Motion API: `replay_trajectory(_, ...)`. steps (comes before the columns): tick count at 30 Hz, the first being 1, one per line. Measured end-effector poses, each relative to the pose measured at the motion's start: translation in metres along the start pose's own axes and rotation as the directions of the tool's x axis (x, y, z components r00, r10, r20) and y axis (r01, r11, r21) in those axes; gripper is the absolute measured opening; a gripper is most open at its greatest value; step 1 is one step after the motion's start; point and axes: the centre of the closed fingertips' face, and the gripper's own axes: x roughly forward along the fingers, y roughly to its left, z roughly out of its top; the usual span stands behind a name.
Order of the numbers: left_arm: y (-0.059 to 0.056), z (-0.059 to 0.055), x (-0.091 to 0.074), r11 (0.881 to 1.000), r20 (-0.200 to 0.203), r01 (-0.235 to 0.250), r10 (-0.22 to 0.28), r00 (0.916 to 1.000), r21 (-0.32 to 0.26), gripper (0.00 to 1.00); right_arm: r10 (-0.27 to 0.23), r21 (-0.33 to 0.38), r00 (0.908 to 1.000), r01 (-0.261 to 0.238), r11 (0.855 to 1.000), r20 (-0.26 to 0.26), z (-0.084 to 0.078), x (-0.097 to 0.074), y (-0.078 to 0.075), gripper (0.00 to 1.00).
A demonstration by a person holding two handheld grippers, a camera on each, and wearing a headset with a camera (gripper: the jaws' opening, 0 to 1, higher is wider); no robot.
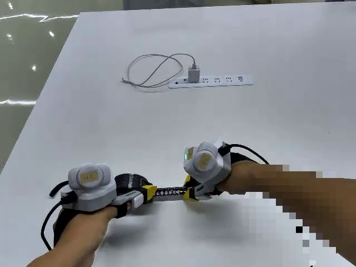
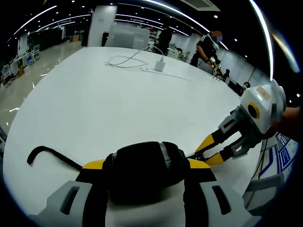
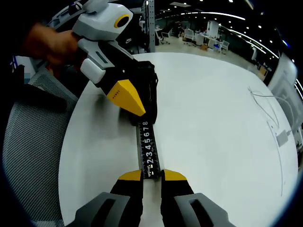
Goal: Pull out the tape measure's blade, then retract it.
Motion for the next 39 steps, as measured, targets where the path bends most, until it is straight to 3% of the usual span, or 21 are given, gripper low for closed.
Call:
replay_trajectory(25, 0.0, -0.001, 0.0, 1.0, -0.003, 0.006, -0.006, 1.0, -0.004, 0.6, 0.0, 0.033, 0.9997, -0.001, 0.999, 0.023, 0.006, 0.005, 0.002, 0.1)
replay_trajectory(39, 0.0, 0.0, -0.001, 1.0, -0.004, 0.006, -0.006, 1.0, -0.006, 0.6, 0.001, 0.013, 0.9991, -0.002, 1.0, 0.043, 0.014, 0.01, 0.001, 0.1)
